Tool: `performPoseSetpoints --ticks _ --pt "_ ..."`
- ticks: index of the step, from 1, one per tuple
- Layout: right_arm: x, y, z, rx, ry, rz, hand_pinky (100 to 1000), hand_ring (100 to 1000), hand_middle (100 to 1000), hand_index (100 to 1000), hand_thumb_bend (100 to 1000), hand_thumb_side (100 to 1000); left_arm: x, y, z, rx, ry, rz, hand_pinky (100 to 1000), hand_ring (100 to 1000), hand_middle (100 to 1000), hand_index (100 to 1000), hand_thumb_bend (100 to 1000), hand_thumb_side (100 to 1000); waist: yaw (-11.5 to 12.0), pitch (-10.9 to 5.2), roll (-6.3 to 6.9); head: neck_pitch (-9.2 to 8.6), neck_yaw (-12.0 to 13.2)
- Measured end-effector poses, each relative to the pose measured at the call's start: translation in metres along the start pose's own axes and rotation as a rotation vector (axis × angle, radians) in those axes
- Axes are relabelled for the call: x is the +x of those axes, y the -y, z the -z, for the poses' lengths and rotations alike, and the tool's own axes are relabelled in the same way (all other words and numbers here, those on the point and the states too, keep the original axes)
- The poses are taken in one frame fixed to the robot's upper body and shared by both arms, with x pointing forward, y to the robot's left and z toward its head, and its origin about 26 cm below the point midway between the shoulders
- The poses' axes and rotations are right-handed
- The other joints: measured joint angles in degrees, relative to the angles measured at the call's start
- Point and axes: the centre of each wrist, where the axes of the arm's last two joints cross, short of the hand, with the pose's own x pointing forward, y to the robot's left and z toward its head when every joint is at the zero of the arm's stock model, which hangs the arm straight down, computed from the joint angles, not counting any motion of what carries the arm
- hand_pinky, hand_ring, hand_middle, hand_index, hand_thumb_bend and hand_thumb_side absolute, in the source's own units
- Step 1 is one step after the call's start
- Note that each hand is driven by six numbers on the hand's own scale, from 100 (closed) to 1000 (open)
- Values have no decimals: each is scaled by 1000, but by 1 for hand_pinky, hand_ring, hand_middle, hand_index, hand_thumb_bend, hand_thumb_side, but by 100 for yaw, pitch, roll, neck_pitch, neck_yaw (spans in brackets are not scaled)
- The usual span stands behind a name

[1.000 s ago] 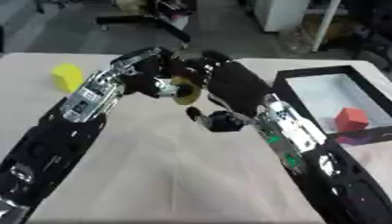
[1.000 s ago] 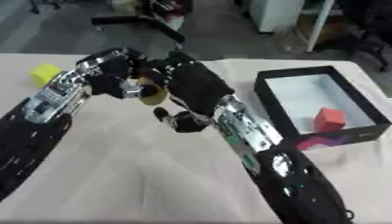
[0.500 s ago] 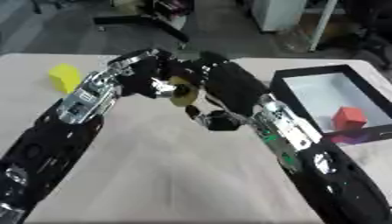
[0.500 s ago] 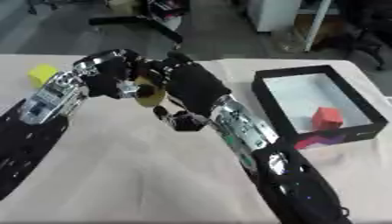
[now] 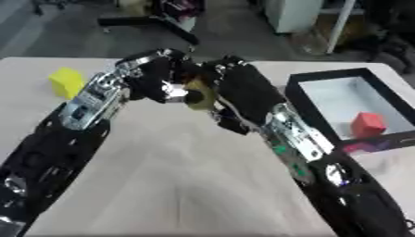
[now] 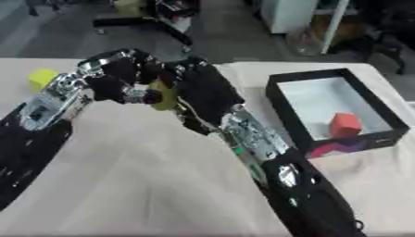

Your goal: Pick up the objects with one hand, pass them to the other hand, and then place them into the box on the other side of the table.

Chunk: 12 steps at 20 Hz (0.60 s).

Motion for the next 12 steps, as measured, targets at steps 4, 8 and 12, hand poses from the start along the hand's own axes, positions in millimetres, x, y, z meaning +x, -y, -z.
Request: performPoseSetpoints --ticks 4,8,12 --pt "-1 -4 -2 -47 -40 49 592 525 498 328 100 121 1 -3 -2 -17 5 24 737 552 523 566 897 226 -1 -1 0 0 -4" --pt "-4 -5 -3 -78 -71 90 582 518 489 309 100 135 -4 -11 -9 17 -13 53 742 563 538 588 940 333 -2 -2 -4 0 -10" --pt "-9 -4 -5 -97 -95 105 575 514 483 308 100 137 -16 -20 -22 82 -51 69 745 569 547 600 952 378 -5 -2 -6 0 -15"
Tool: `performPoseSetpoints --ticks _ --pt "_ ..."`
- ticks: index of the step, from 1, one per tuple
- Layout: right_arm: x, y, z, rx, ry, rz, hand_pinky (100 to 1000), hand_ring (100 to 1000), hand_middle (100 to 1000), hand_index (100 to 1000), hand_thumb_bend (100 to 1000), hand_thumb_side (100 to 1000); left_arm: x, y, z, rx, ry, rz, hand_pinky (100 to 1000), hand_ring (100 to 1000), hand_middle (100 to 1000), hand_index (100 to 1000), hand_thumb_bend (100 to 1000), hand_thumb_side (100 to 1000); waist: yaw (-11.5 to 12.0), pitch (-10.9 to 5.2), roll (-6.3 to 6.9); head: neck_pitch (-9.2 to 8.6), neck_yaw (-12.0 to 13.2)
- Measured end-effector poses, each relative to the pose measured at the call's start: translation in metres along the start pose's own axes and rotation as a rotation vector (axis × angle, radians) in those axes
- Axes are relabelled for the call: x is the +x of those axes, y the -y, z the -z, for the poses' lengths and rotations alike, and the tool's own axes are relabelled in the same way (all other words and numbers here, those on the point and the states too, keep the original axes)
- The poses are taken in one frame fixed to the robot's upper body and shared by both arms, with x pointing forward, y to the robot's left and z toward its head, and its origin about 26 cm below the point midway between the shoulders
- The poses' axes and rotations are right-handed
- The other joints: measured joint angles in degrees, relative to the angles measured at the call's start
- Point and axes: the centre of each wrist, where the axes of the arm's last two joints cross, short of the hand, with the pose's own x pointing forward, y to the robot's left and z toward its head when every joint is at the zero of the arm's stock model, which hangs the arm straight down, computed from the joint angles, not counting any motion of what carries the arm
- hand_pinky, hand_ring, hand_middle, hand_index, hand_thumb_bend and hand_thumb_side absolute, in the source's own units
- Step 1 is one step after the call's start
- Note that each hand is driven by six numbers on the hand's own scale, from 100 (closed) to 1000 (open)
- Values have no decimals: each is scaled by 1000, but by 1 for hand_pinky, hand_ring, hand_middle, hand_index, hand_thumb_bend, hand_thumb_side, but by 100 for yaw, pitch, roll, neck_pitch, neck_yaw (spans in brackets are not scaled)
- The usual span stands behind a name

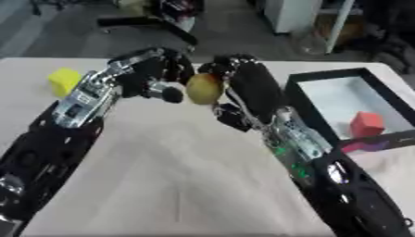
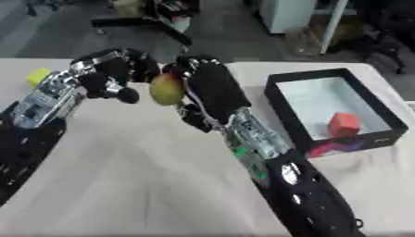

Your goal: Pick up the objects with one hand, pass them to the other hand, and then place them into the box on the other side of the table.

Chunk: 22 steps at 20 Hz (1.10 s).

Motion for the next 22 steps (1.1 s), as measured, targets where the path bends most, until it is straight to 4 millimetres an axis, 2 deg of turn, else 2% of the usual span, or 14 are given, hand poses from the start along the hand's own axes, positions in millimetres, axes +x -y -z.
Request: performPoseSetpoints --ticks 6,15,19,20,21,22 --pt "-6 4 -1 -29 -38 21 542 498 465 309 100 139 -15 -10 -14 96 -38 4 746 577 558 617 957 422 -12 0 -3 0 -20" --pt "-11 10 -1 -98 -138 104 450 452 411 324 100 150 -24 -17 -25 197 -70 -2 747 582 566 628 956 480 -22 0 -4 0 -67" --pt "-28 13 -1 -124 -255 144 411 429 385 334 100 155 -30 -25 -49 301 -94 22 741 577 561 623 961 498 -17 -1 -3 0 -108" --pt "-36 13 -2 -127 -296 147 400 423 378 339 100 100 -31 -28 -58 342 -100 37 741 578 564 624 901 566 -10 -1 -3 0 -128" --pt "-46 13 -5 -127 -341 148 393 419 374 340 100 160 -30 -32 -69 390 -105 55 741 578 562 624 962 508 4 -1 -1 1 -152" --pt "-57 13 -8 -124 -391 147 386 415 369 343 100 162 -30 -36 -81 442 -109 74 741 578 562 625 963 511 17 -1 1 1 -177"
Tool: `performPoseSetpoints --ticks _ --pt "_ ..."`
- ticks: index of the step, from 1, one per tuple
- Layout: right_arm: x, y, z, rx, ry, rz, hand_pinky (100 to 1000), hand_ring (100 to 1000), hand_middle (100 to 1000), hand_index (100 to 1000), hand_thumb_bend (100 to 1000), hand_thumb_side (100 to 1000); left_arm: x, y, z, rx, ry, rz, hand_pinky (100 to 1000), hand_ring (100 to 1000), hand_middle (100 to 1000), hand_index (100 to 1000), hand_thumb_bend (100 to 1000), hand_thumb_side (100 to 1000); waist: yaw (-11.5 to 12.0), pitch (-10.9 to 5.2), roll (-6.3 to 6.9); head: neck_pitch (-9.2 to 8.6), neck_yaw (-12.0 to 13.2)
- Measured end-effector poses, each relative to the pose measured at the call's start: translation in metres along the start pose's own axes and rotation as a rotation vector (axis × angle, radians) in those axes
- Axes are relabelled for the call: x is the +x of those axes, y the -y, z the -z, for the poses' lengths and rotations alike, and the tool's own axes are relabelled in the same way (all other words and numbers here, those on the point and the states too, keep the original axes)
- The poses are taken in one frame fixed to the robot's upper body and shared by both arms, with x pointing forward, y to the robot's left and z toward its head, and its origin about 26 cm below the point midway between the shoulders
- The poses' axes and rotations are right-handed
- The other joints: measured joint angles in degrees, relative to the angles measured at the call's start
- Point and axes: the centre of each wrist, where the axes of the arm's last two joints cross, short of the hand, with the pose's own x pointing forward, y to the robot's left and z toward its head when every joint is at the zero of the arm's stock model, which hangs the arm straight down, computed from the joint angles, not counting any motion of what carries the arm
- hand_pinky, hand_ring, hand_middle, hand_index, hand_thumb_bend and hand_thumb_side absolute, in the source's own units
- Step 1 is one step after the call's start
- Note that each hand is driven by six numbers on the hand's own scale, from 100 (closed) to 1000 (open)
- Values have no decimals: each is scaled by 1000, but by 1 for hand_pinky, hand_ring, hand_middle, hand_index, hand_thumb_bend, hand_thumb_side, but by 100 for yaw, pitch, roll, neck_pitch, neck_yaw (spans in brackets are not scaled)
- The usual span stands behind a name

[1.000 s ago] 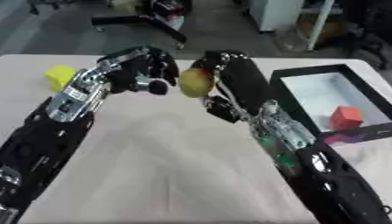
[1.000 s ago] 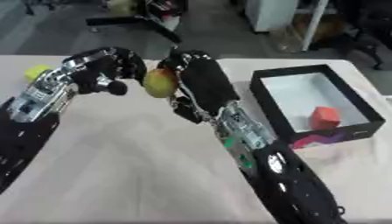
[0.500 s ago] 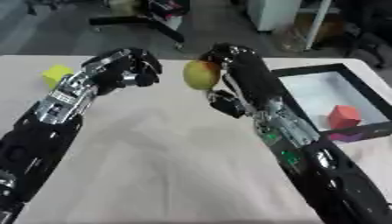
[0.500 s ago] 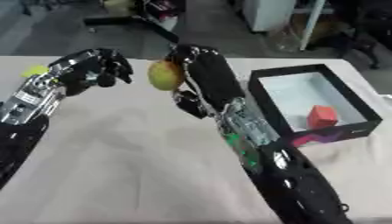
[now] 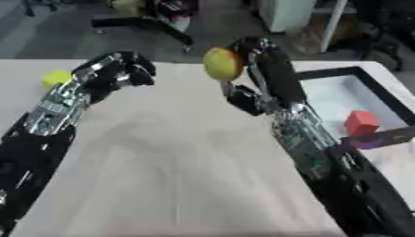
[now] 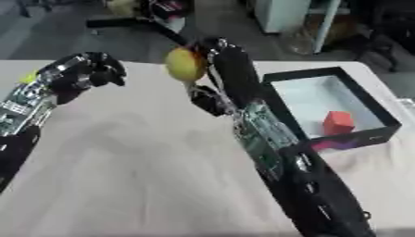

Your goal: Pick up the objects with one hand, pass them to the other hand, and then place them into the box on the other side of the table.

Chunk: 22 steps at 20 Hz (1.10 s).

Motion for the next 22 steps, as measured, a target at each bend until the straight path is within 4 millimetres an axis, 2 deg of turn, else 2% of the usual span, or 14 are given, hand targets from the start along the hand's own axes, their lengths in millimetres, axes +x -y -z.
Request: performPoseSetpoints --ticks 5,8,10,11,12,13,14,15,16,17,21,22 --pt "-79 4 -7 3 -314 -87 350 397 349 360 100 174 -5 -38 -46 268 -15 62 742 580 563 626 959 525 82 0 9 1 -113" --pt "-134 8 -24 -10 -557 -165 356 407 362 376 100 176 -9 -50 -70 387 -21 71 742 580 563 626 958 529 127 1 18 2 -128" --pt "-166 10 -40 -2 -715 -225 412 456 425 426 100 171 -9 -56 -84 447 -23 77 742 581 563 626 958 531 150 1 22 2 -130" --pt "-180 10 -48 18 -781 -256 531 565 562 661 100 117 -10 -57 -89 470 -26 79 743 581 563 626 958 531 158 2 23 2 -131" --pt "-192 11 -56 59 -845 -283 575 598 603 722 100 172 -11 -59 -94 489 -30 80 743 581 563 626 958 531 173 2 23 2 -134" --pt "-202 11 -64 119 -901 -304 684 689 709 873 100 488 -12 -60 -98 505 -34 79 743 582 563 626 960 532 185 2 23 2 -135" --pt "-210 12 -71 190 -941 -322 716 715 738 911 100 578 -13 -61 -101 518 -39 79 743 582 563 626 961 532 189 2 23 2 -134" --pt "-217 15 -76 260 -966 -345 765 749 770 976 296 674 -13 -62 -104 528 -45 82 743 582 563 626 963 531 190 2 23 2 -128" --pt "-223 19 -79 321 -978 -376 778 757 775 992 356 668 -14 -64 -106 537 -51 87 743 582 564 626 964 531 190 2 23 2 -119" --pt "-227 24 -80 371 -977 -417 810 772 788 1000 457 628 -14 -65 -108 543 -57 92 743 582 563 626 966 529 190 2 23 2 -112" --pt "-233 49 -64 469 -888 -627 995 888 919 1000 632 451 -18 -70 -114 553 -99 128 743 582 563 626 973 522 172 1 18 2 -10" --pt "-233 58 -57 489 -854 -689 1000 908 945 1000 656 396 -20 -71 -115 555 -114 138 743 583 563 626 977 521 168 0 15 2 22"
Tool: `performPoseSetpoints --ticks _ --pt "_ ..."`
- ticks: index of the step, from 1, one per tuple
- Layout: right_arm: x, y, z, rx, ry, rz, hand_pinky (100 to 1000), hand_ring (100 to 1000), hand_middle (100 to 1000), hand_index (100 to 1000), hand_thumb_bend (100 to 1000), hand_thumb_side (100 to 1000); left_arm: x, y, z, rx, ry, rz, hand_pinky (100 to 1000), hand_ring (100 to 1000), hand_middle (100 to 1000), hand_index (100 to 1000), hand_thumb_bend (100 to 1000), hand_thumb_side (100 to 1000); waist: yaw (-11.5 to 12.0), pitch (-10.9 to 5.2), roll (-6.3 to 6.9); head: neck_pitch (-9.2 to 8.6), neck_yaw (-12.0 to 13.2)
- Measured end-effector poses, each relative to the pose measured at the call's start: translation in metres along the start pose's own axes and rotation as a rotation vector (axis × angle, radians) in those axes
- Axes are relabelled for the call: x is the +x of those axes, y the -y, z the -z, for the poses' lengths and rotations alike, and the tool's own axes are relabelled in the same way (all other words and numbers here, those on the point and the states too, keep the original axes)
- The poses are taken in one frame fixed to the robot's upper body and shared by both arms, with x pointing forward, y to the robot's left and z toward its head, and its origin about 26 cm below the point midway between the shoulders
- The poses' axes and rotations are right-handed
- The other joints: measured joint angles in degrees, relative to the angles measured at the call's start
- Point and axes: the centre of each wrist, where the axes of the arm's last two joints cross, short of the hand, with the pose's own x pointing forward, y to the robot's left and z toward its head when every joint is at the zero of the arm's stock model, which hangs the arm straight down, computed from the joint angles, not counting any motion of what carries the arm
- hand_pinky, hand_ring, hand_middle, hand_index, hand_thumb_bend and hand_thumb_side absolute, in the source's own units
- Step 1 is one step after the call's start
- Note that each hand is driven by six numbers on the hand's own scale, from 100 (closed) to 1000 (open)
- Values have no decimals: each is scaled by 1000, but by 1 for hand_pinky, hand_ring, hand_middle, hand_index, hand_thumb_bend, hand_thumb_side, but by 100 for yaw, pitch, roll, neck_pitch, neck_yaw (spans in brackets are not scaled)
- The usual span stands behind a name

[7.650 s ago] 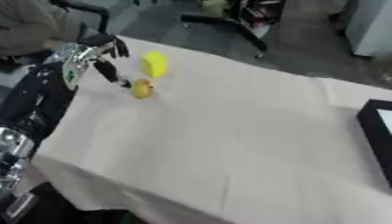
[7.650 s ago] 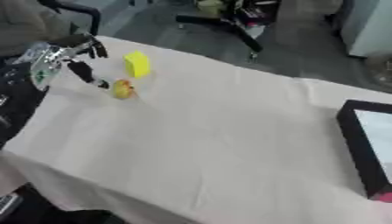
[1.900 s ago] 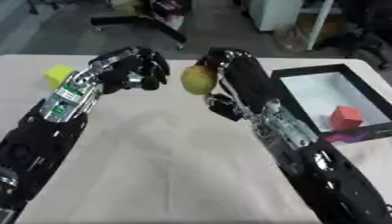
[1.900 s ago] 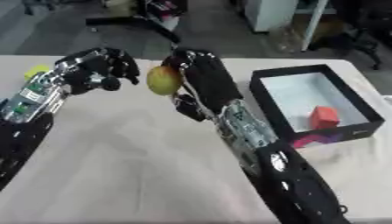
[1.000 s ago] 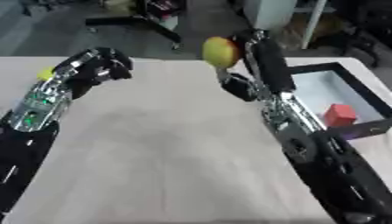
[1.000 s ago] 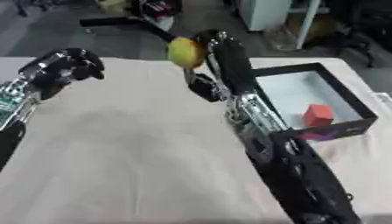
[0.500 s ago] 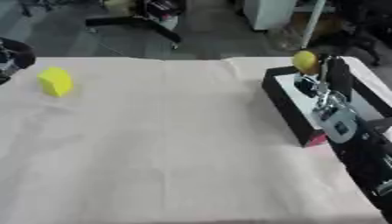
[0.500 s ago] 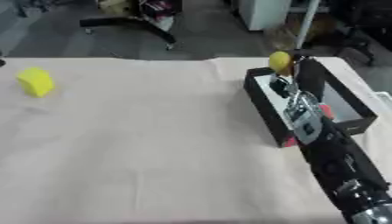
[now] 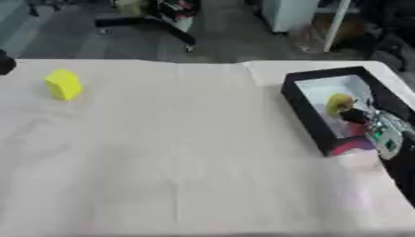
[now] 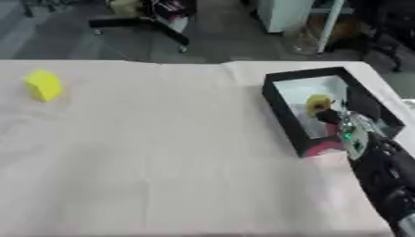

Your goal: Pick up the objects with one hand, pass them to the other hand, and then place them into the box on the other side of the table.

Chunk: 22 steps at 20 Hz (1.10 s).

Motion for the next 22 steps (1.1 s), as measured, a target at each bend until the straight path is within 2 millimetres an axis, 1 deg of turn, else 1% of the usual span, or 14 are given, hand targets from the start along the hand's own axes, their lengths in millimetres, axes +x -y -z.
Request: performPoseSetpoints --ticks 3,5,6,7,8,9,10,11,12,15,17,18,19,22 --pt "-1 40 7 -55 51 -177 1000 936 981 1000 679 283 -8 -4 -1 -1 -41 41 745 585 566 629 993 511 -42 -1 -10 0 118" --pt "-1 69 9 -101 65 -269 1000 909 952 1000 662 227 -13 -10 0 -3 -71 90 750 598 578 637 1000 495 -66 -3 -12 0 212" --pt "-2 82 8 -132 64 -304 987 885 926 1000 634 226 -14 -13 1 -2 -85 119 754 606 585 643 1000 486 -79 -6 -13 0 266" --pt "-2 96 6 -168 61 -328 942 854 893 1000 545 291 -16 -17 3 0 -101 155 756 614 593 652 1000 468 -98 -9 -12 0 324" --pt "-2 109 4 -213 56 -342 903 831 870 1000 480 305 -18 -20 5 -1 -116 193 759 621 601 658 1000 458 -111 -14 -12 0 411" --pt "-2 121 0 -263 54 -344 873 813 854 1000 366 334 -19 -24 7 2 -134 242 765 634 615 672 1000 453 -126 -19 -10 0 535" --pt "-2 129 -6 -315 54 -337 839 792 831 993 284 330 -20 -28 9 8 -156 300 768 644 624 683 997 451 -148 -20 -9 0 715" --pt "-2 135 -12 -367 61 -325 827 784 823 987 214 340 -21 -32 13 19 -177 365 769 649 630 688 987 453 -170 -20 -4 0 937" --pt "-2 139 -19 -416 72 -309 806 770 806 977 104 343 -21 -37 16 34 -200 435 773 661 643 695 985 446 -188 -20 6 0 1179" --pt "0 142 -41 -538 133 -238 776 744 775 963 100 333 -22 -44 30 91 -278 658 783 693 684 739 1000 429 -242 -21 44 -5 1891" --pt "5 139 -55 -594 191 -181 769 740 766 958 100 329 -23 -44 39 122 -323 797 786 703 699 752 1000 401 -278 -21 54 -12 2256" --pt "8 138 -62 -616 220 -152 765 737 761 956 100 386 -24 -44 44 130 -344 852 787 706 705 751 1000 392 -291 -21 55 -27 2386" --pt "12 137 -68 -635 247 -124 764 736 760 956 100 328 -26 -43 47 131 -366 892 789 710 710 751 1000 360 -300 -21 53 -52 2481" --pt "23 138 -82 -676 313 -56 760 733 753 952 100 326 -33 -35 57 94 -436 941 788 713 707 745 1000 314 -345 -20 32 -107 2637"
